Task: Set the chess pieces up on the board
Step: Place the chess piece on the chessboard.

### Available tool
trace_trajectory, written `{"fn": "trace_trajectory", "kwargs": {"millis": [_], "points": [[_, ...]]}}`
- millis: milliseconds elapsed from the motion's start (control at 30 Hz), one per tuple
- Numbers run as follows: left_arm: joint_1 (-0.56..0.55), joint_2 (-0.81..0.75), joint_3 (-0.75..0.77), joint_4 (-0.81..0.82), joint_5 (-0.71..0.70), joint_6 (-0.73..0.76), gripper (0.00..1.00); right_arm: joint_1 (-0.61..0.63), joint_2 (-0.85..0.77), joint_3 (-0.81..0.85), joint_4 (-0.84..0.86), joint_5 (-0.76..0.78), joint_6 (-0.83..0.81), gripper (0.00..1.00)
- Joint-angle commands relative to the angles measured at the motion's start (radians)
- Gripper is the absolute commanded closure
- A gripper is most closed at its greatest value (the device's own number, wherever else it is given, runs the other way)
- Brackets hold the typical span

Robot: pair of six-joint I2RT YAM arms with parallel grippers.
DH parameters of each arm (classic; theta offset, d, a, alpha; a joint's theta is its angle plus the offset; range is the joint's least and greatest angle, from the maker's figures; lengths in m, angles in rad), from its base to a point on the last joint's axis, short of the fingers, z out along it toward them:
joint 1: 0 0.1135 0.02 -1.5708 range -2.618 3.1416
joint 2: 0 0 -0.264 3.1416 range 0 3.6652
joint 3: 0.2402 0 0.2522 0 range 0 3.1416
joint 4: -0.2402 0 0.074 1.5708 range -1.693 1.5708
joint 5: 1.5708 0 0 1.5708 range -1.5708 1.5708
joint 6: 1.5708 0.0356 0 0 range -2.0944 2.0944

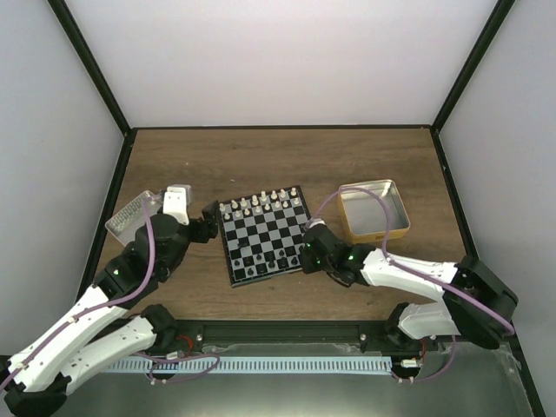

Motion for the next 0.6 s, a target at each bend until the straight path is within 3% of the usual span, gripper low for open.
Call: {"fn": "trace_trajectory", "kwargs": {"millis": [0,567], "points": [[0.003,0.0,0.011,0.0,0.008,-0.007,0.19,0.009,0.016,-0.018,0.038,-0.003,-0.003,0.99],[0.003,0.011,0.008,-0.003,0.005,-0.005,0.18,0.008,0.074,-0.026,0.099,0.022,-0.028,0.96]]}}
